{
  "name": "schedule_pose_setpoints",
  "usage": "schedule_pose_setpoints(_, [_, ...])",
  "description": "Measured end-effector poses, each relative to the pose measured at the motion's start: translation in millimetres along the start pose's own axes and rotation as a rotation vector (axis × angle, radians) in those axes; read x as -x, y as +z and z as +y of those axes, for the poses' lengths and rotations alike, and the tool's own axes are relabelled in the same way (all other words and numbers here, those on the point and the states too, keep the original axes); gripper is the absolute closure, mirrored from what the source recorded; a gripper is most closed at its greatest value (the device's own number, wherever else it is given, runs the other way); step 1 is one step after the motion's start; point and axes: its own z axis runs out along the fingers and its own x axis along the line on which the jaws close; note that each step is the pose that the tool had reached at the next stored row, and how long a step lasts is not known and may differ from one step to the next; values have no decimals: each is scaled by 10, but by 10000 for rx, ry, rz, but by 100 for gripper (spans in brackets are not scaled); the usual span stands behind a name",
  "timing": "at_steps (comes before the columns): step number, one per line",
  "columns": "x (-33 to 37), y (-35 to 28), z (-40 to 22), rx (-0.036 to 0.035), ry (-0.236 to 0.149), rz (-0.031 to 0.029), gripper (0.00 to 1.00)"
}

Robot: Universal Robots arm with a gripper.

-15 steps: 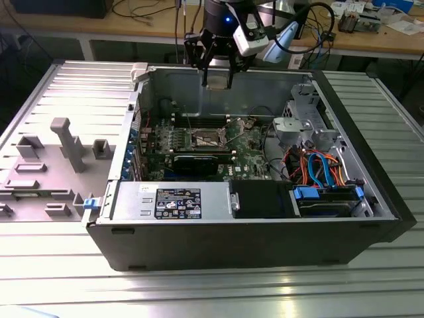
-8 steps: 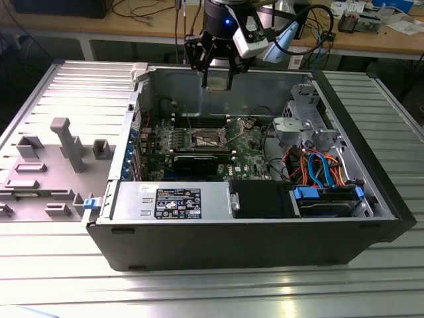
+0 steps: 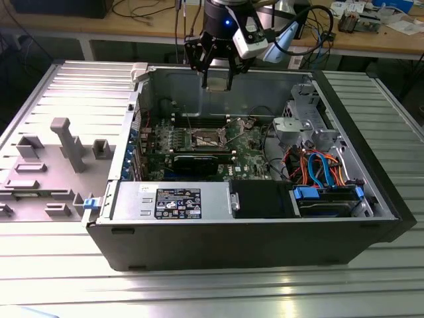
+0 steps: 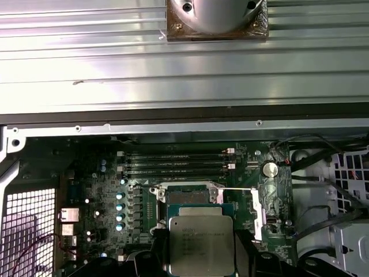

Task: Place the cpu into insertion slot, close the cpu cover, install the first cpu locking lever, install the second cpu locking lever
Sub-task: 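Place the cpu into insertion slot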

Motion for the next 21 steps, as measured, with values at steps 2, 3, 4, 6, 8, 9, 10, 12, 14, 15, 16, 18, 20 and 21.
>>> schedule_pose_setpoints(2, [0,4,-1,0,0,0,45])
schedule_pose_setpoints(3, [0,6,-1,-1,0,1,45])
schedule_pose_setpoints(4, [0,8,-1,0,0,0,45])
schedule_pose_setpoints(6, [0,13,-1,0,0,0,45])
schedule_pose_setpoints(8, [0,19,-2,-1,0,0,45])
schedule_pose_setpoints(9, [0,21,-2,0,-1,1,45])
schedule_pose_setpoints(10, [0,24,-2,-1,0,1,45])
schedule_pose_setpoints(12, [1,30,-3,-2,-1,1,45])
schedule_pose_setpoints(14, [1,34,-3,-1,-1,1,45])
schedule_pose_setpoints(15, [1,35,-3,-2,0,1,45])
schedule_pose_setpoints(16, [1,37,-4,-2,-1,1,45])
schedule_pose_setpoints(18, [1,41,-4,-1,0,1,45])
schedule_pose_setpoints(20, [1,46,-4,-1,0,1,45])
schedule_pose_setpoints(21, [1,48,-5,-1,-1,1,45])
